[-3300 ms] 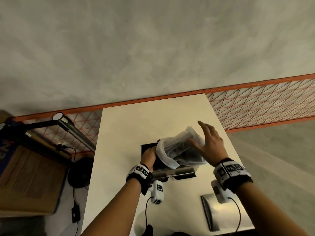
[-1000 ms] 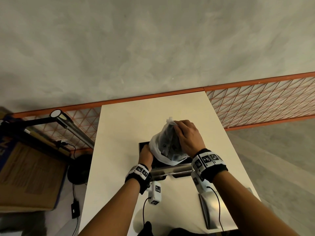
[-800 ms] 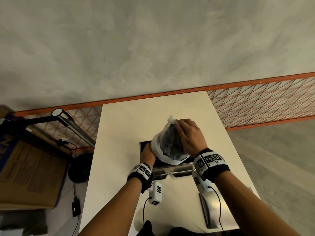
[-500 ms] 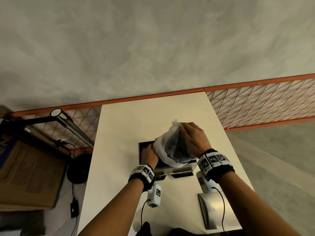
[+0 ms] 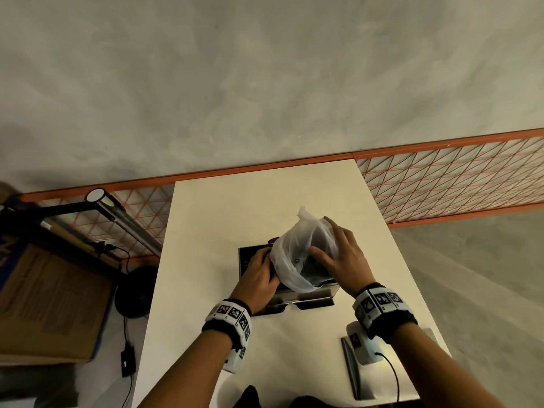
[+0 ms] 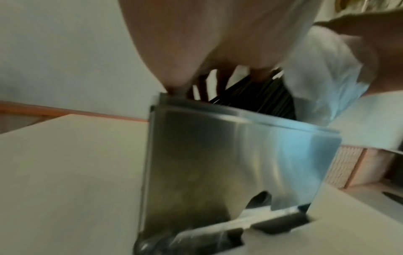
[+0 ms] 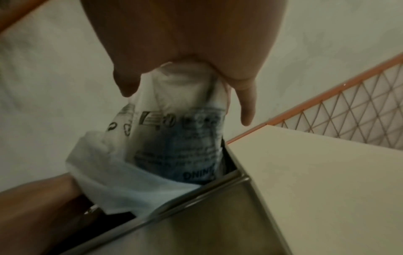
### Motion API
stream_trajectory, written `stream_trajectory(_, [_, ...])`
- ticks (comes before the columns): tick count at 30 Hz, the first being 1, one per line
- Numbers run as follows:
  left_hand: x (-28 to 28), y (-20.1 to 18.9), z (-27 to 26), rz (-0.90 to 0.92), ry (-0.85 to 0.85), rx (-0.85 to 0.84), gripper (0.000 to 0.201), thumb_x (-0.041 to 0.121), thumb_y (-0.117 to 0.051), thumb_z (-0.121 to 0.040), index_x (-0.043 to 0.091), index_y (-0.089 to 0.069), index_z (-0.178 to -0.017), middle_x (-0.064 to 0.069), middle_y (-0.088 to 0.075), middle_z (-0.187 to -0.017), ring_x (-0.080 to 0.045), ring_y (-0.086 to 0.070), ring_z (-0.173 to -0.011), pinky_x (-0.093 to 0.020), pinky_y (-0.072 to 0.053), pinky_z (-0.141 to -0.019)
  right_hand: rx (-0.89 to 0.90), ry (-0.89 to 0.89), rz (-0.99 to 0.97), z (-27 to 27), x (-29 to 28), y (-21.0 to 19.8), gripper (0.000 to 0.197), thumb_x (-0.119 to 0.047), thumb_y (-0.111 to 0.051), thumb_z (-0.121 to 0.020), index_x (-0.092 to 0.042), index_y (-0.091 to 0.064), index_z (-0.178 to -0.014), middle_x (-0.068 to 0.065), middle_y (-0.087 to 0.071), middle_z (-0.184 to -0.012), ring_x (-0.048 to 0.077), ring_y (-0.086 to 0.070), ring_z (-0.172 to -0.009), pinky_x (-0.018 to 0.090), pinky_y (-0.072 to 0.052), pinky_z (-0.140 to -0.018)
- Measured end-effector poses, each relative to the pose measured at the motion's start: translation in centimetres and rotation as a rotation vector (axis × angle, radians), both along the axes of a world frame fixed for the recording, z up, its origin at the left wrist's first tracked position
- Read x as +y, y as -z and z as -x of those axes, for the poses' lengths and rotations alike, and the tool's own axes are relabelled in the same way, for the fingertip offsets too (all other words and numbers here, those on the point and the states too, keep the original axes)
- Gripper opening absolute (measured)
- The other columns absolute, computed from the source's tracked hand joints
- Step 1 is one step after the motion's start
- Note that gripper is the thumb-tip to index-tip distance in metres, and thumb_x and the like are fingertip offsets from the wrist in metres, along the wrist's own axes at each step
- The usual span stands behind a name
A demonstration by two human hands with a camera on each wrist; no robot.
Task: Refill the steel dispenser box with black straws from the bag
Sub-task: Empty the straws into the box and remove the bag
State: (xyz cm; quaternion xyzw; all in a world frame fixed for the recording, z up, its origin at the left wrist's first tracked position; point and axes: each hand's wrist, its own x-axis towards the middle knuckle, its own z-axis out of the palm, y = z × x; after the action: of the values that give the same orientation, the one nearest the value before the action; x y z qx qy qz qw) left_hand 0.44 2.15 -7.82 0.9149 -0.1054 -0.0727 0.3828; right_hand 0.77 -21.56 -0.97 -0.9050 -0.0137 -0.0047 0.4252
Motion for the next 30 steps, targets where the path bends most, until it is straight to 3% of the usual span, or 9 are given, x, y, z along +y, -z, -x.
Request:
stream_trajectory(4, [0.4,0.0,0.5,0.117,0.032,0.022,0.086,0.058,-0.069,-0.089,0.033,-0.026,-0.16,0.017,-0.027,-0.159,-0.004,-0.041,-0.141,-0.029,-0.042,-0.113,-0.008,-0.012,-0.01,-1.1,2.5,0.3,0.057,-0.052,-0.058,-0.093,-0.036,-0.038,-0.144,0.003,-0.049,-0.133,0.023,-0.054,-0.114,0.027,-0.04,-0.089])
stream_trajectory(7, [-0.1,0.0,0.3,0.18,-0.011,0.067,0.108,0.05,-0.088,-0.074,0.034,-0.024,-0.159,0.017,-0.032,-0.157,0.001,-0.043,-0.138,-0.024,-0.042,-0.111,-0.014,-0.031,-0.026,-1.7,3.7,0.1,0.042,-0.037,-0.055,-0.098,-0.034,-0.045,-0.139,0.001,-0.053,-0.127,0.024,-0.057,-0.108,0.027,-0.04,-0.086])
stream_trajectory(9, [-0.5,0.1,-0.2,0.304,-0.041,0.11,0.099,0.043,-0.096,-0.067,0.03,-0.039,-0.148,0.013,-0.052,-0.144,-0.007,-0.056,-0.129,-0.025,-0.05,-0.104,-0.067,-0.093,-0.013,-1.9,4.4,-0.6,0.035,-0.029,-0.049,-0.101,-0.03,-0.05,-0.136,0.002,-0.056,-0.126,0.026,-0.058,-0.107,0.029,-0.042,-0.086])
stream_trajectory(11, [-0.7,0.2,-0.5,0.369,-0.064,0.139,0.075,0.04,-0.096,-0.07,0.025,-0.052,-0.13,0.011,-0.065,-0.121,-0.014,-0.064,-0.114,-0.021,-0.053,-0.095,-0.144,-0.181,-0.018,-1.7,5.2,-1.7,0.032,-0.029,-0.043,-0.103,-0.025,-0.054,-0.133,0.002,-0.057,-0.125,0.025,-0.058,-0.104,0.03,-0.044,-0.084])
stream_trajectory(14, [-0.8,-0.1,0.0,0.222,-0.035,0.035,0.067,0.014,-0.086,-0.084,0.022,-0.042,-0.133,0.023,-0.05,-0.118,0.022,-0.048,-0.111,-0.001,-0.036,-0.094,-0.222,-0.261,0.009,-1.3,6.2,-2.8,0.031,-0.032,-0.039,-0.106,-0.025,-0.055,-0.132,-0.001,-0.057,-0.125,0.018,-0.056,-0.105,0.031,-0.046,-0.085])
stream_trajectory(15, [-0.8,0.0,0.0,0.219,-0.004,0.015,0.06,0.009,-0.08,-0.089,0.021,-0.041,-0.132,0.024,-0.048,-0.12,0.027,-0.045,-0.112,0.001,-0.034,-0.096,-0.223,-0.25,0.018,-1.4,6.2,-2.6,0.032,-0.034,-0.039,-0.106,-0.026,-0.054,-0.132,-0.001,-0.057,-0.124,0.018,-0.056,-0.104,0.032,-0.047,-0.085])
stream_trajectory(19, [-0.7,-0.5,-0.5,0.331,-0.069,0.048,0.034,0.028,-0.077,-0.091,0.031,-0.06,-0.12,0.013,-0.07,-0.109,-0.004,-0.066,-0.106,-0.027,-0.056,-0.095,-0.078,-0.117,0.036,-2.2,4.6,-0.6,0.03,-0.038,-0.041,-0.104,-0.027,-0.051,-0.13,0.003,-0.057,-0.118,0.026,-0.058,-0.099,0.034,-0.046,-0.082])
stream_trajectory(25, [-0.3,0.8,-0.3,0.179,-0.108,-0.04,0.05,0.045,-0.076,-0.086,0.036,-0.056,-0.131,0.013,-0.064,-0.119,-0.006,-0.063,-0.111,-0.035,-0.056,-0.092,0.105,0.058,0.036,-2.2,1.8,0.9,0.033,-0.042,-0.037,-0.105,-0.015,-0.056,-0.107,0.008,-0.059,-0.104,0.029,-0.055,-0.093,0.028,-0.033,-0.075])
stream_trajectory(30, [0.0,1.7,-0.6,0.201,-0.116,-0.006,0.057,0.042,-0.073,-0.088,0.035,-0.051,-0.141,0.013,-0.061,-0.13,-0.007,-0.06,-0.122,-0.039,-0.055,-0.099,0.118,0.047,-0.045,-2.2,2.0,0.5,0.036,-0.044,-0.036,-0.105,-0.017,-0.059,-0.11,0.006,-0.063,-0.109,0.02,-0.05,-0.09,0.028,-0.032,-0.076])
